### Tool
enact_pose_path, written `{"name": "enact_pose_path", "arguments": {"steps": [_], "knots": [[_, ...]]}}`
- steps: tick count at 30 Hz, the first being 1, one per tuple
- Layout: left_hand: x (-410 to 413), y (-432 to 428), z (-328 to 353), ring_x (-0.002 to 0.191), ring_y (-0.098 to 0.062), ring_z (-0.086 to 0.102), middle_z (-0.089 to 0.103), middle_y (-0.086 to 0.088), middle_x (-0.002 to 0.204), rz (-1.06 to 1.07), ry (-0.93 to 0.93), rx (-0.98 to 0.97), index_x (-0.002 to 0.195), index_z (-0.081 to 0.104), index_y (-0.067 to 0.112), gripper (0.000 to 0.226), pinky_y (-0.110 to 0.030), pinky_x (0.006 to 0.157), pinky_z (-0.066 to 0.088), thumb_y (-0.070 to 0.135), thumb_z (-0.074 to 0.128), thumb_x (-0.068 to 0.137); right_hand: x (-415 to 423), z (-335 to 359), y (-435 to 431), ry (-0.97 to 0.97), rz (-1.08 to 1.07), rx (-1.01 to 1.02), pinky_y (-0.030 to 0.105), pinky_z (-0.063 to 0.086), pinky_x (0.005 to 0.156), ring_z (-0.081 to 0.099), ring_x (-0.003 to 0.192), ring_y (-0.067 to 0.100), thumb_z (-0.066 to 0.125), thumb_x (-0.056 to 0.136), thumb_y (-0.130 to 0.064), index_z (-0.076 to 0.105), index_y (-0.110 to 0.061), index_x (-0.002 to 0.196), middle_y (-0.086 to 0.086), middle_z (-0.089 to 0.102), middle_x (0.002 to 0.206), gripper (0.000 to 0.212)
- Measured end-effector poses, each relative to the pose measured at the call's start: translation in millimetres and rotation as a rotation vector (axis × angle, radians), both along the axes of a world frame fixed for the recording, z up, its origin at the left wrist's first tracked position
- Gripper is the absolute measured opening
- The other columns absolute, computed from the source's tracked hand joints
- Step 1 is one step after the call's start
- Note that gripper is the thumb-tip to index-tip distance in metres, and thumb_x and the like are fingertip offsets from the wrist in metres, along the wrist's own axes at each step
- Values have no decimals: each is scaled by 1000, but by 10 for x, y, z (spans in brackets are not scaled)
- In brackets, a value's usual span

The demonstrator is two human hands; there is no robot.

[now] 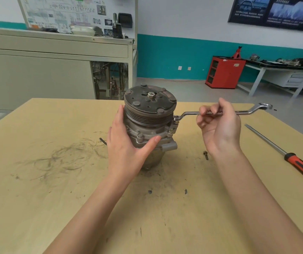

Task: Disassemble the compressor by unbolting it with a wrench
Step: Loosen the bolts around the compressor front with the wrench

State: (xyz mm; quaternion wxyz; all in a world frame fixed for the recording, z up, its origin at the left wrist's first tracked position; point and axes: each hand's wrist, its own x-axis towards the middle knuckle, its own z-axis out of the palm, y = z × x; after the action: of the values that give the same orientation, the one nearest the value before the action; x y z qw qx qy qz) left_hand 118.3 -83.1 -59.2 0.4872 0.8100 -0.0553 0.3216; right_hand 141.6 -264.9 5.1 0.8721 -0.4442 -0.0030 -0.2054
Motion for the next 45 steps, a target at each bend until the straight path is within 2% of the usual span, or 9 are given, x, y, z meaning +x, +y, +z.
{"name": "enact_pose_path", "arguments": {"steps": [9, 13, 18, 23, 26, 29, 34, 40, 45], "knots": [[12, 10, -17, 143, -17, 29, 30, 2, 156, -2, -21, -1, 154, 15, 20, 107, -50, 116, 28, 60, 68, 70, -321, -366, 259, -213, -120, -30, 25, 49, 52, 61, 49, 25, 31, 102, -11, 40, -12, 62, 6, 60, 60, 41], [14, 9, -13, 142, -16, 30, 31, 1, 155, -6, -22, -6, 153, 17, 19, 106, -51, 115, 28, 57, 70, 70, -95, -349, 111, -253, -49, 9, 21, 44, 48, 56, 44, 22, 30, 101, -13, 41, -16, 56, 3, 56, 53, 46], [26, 8, -14, 142, -13, 29, 31, 2, 155, -11, -15, -19, 153, 16, 20, 107, -47, 116, 29, 57, 71, 69, 576, -80, -73, -40, 427, 118, 17, 28, 30, 35, 32, 7, 33, 100, -19, 43, -21, 41, -7, 38, 41, 60], [25, 9, -14, 142, -11, 29, 31, 4, 155, -6, -11, -14, 154, 16, 20, 108, -45, 117, 29, 58, 71, 68, 1025, 93, 87, 81, 951, 73, 18, 23, 25, 33, 24, 6, 39, 93, -28, 44, -16, 44, -5, 40, 37, 51], [21, 13, -14, 142, -12, 29, 31, 3, 155, -13, -13, -15, 153, 17, 19, 108, -46, 116, 29, 58, 71, 68, 1016, 251, 42, 94, 847, -28, 13, 21, 24, 33, 25, 5, 36, 98, -33, 44, -17, 42, -6, 38, 37, 59], [13, 14, -11, 143, -13, 29, 31, 2, 155, -25, -13, -25, 154, 17, 17, 111, -46, 116, 29, 65, 67, 67, 748, 273, -50, 162, 509, -103, 15, 28, 29, 39, 32, 5, 35, 102, -41, 46, -19, 38, -6, 41, 41, 68], [23, 9, -25, 144, -11, 26, 28, 4, 156, -30, -2, -30, 154, 14, 21, 108, -45, 118, 28, 59, 70, 69, 44, 92, -79, 45, 60, -190, 22, 50, 48, 64, 51, 20, 40, 100, -43, 58, -12, 49, 8, 65, 60, 62], [29, 13, -36, 144, -11, 25, 27, 4, 157, -23, -4, -20, 154, 14, 23, 107, -46, 118, 27, 62, 68, 70, -360, -235, 120, -162, -81, -208, 29, 56, 64, 70, 70, 30, 41, 102, -19, 60, -8, 59, 9, 67, 70, 49], [40, 27, -37, 143, -11, 26, 28, 5, 156, -21, -2, -15, 154, 13, 24, 108, -46, 117, 29, 63, 67, 69, -312, -475, 202, -333, -78, -172, 31, 55, 62, 67, 64, 28, 39, 95, -18, 57, -18, 51, 5, 64, 65, 48]]}}
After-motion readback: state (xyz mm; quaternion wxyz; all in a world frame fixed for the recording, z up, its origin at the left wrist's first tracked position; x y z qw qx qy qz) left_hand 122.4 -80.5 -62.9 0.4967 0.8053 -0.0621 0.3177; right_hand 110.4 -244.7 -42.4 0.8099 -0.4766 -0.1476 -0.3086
